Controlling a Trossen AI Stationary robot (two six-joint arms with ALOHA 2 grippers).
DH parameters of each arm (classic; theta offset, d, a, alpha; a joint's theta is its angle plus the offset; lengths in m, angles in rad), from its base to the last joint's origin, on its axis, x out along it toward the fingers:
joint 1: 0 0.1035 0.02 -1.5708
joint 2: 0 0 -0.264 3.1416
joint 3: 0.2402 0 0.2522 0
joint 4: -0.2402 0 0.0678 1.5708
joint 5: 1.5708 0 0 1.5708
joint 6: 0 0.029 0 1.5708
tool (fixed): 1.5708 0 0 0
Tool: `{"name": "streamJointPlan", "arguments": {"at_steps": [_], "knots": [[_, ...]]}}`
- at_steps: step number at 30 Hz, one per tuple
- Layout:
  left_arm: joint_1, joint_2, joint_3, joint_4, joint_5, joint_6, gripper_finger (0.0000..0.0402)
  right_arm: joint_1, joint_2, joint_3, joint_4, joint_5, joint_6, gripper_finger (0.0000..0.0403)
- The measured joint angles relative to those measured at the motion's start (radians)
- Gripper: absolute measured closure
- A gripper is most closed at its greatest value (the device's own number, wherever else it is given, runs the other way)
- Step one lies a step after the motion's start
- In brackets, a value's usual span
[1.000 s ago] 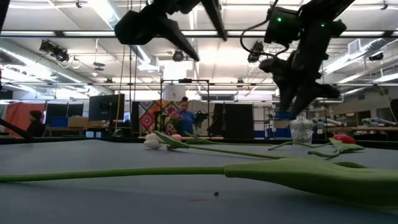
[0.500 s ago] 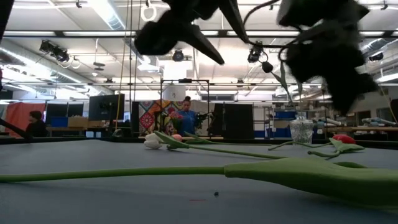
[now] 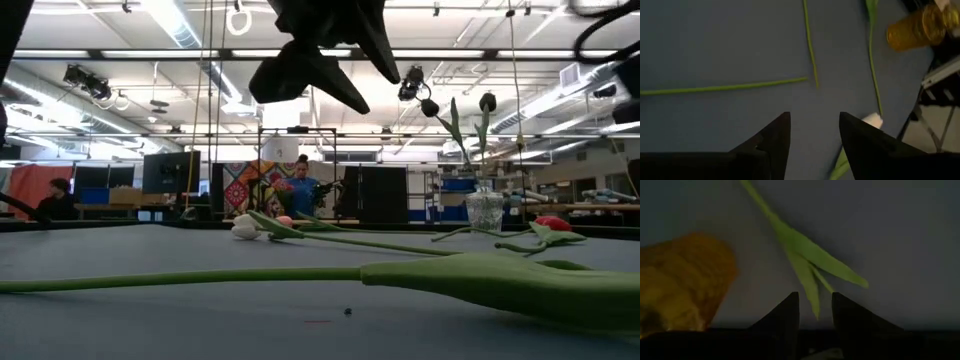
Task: Sort flowers into vase by color
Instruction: Put the top white flower into the transparent vase
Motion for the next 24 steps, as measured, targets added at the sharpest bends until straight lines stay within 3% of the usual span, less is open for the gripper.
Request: {"name": "streamJointPlan", "arguments": {"at_steps": [8,13,24], "knots": [[-0.006,0.000,0.000,-0.003,-0.016,0.031,0.0228,0.093,0.001,-0.002,0.110,0.142,-0.091,0.0261],[-0.003,0.000,0.000,-0.002,-0.027,0.066,0.0228,0.094,0.001,-0.058,0.253,0.139,-0.119,0.0256],[0.003,-0.001,0.000,-0.004,-0.027,0.065,0.0228,0.094,-0.002,-0.171,0.329,0.076,-0.146,0.0256]]}}
